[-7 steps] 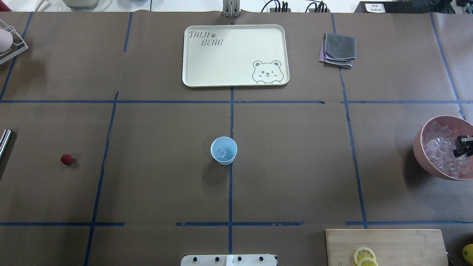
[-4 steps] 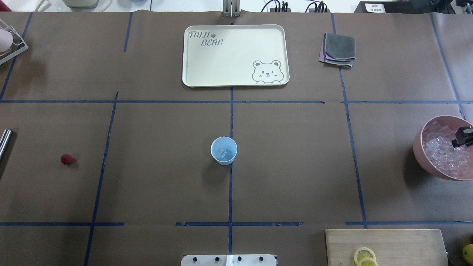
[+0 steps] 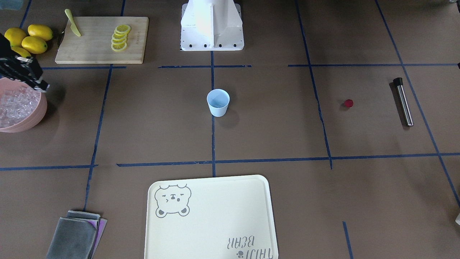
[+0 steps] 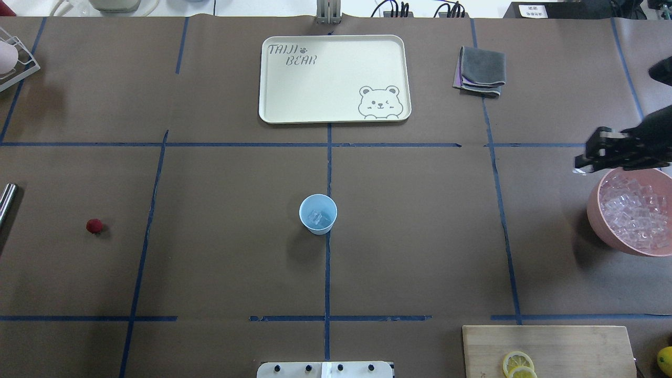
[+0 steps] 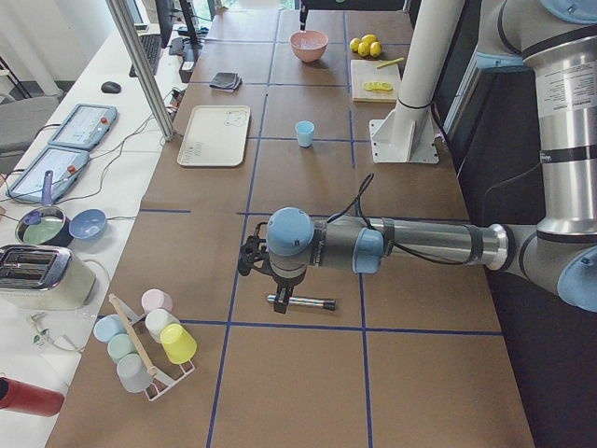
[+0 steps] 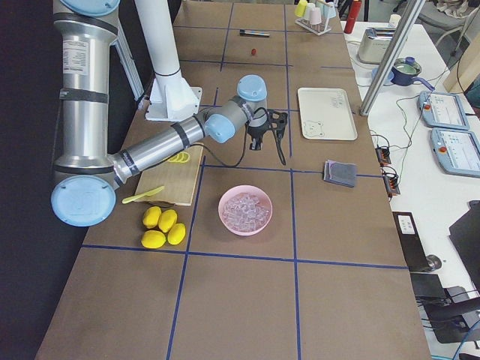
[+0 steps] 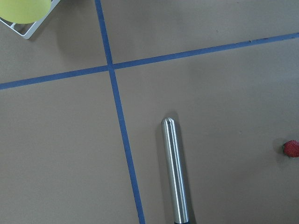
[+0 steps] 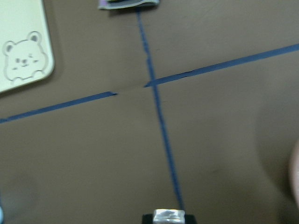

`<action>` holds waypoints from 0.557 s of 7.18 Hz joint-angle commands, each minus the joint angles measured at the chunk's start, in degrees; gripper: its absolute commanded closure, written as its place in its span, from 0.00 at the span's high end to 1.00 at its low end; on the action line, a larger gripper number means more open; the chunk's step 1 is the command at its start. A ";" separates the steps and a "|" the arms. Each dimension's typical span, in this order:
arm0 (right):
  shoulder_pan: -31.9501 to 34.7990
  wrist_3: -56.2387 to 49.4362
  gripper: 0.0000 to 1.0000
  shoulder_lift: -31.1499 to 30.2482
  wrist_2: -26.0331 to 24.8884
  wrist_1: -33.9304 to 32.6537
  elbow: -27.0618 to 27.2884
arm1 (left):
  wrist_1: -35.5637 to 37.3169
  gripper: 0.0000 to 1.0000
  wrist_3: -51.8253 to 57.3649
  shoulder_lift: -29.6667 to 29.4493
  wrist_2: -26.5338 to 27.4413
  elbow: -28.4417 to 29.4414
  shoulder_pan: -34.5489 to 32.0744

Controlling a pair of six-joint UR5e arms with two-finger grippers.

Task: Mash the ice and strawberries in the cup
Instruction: 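Carry the ice cube with the right gripper over the cup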

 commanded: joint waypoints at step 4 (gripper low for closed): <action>-32.91 41.10 0.01 32.45 -31.75 -0.60 -11.06 | 0.00 1.00 0.10 0.00 0.02 0.10 0.00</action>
